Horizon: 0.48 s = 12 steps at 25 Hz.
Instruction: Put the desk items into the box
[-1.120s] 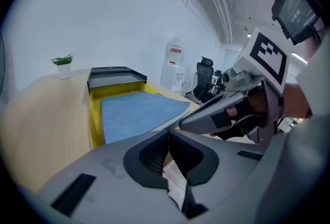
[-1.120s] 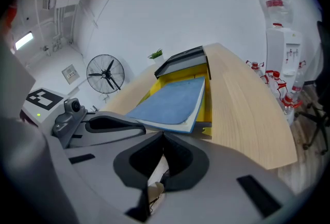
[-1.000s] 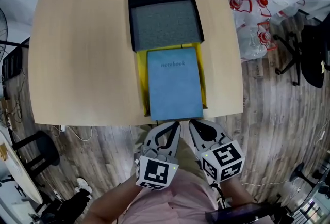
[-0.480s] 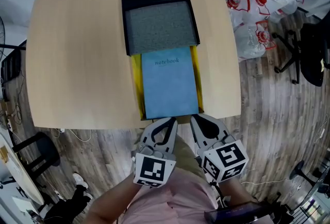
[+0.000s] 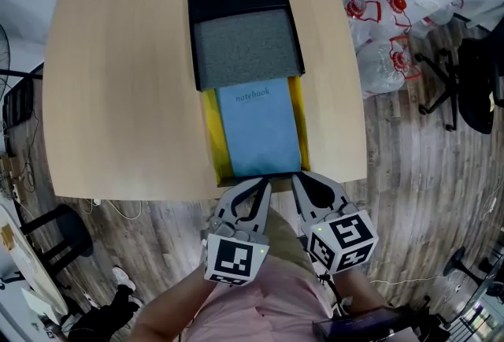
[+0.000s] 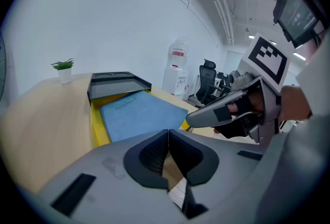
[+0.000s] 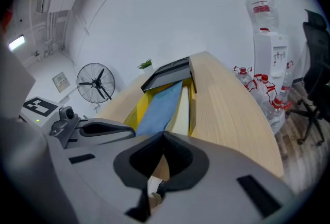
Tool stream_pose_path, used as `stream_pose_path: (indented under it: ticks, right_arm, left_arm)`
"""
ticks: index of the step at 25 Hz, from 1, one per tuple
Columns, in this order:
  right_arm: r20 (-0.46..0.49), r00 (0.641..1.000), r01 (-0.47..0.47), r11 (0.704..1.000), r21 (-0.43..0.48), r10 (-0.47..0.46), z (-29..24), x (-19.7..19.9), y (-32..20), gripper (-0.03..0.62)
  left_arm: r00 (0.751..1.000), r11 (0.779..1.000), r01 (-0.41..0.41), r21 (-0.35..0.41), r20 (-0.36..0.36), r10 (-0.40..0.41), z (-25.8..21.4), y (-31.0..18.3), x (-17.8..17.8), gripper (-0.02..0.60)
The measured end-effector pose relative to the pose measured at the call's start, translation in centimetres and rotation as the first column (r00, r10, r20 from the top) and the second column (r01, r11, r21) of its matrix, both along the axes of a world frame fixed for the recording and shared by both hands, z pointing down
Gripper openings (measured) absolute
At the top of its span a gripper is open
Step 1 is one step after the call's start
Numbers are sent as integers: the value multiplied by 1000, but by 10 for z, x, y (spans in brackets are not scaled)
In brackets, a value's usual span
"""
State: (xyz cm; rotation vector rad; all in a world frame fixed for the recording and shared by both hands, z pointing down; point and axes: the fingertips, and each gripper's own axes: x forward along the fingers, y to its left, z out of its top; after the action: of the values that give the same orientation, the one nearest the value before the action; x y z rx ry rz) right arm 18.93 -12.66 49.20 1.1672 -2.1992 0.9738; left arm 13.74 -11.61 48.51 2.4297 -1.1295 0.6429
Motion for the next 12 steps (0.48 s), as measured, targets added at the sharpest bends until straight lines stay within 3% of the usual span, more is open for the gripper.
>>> stream_pose_path:
  ticks: [12]
  right_arm:
    - [16, 997, -73, 990, 122, 72, -51, -3, 0, 2]
  left_arm:
    - [1000, 994, 23, 106, -5, -23, -52, -2, -26, 12]
